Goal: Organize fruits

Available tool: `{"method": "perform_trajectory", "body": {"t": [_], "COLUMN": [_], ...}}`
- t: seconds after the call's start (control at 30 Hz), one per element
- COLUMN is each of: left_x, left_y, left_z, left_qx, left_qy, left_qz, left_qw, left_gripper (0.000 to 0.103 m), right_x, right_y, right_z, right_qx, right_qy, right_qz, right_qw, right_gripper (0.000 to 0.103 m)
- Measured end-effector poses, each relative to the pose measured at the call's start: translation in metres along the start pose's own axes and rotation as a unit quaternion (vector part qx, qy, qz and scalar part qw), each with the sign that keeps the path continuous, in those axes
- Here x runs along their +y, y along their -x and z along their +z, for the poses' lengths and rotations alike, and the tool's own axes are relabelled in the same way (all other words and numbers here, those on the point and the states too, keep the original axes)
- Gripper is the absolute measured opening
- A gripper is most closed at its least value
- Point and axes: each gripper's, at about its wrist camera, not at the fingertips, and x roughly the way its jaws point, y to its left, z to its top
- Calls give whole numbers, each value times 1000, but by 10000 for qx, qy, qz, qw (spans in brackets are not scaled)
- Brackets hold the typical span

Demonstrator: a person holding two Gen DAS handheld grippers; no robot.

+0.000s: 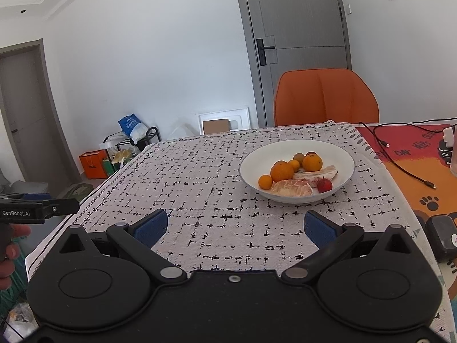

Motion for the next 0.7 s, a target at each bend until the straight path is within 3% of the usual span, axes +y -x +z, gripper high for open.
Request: {"method": "perform_trajectory", "body": {"t": [0.7], "left_x": [-1], "left_y": [7], "left_z": [0], "left_qx": [-70], "left_qy": [23], "left_qz": [-38], "left_qw": [10000], "left_gripper": [100], "right_x": [2], "right_y": [3], "right_z": [0], "right_qx": [-49], "right_qy": [22], "right_qz": [-1], "right_qw": [10000], "right_gripper": [103]}}
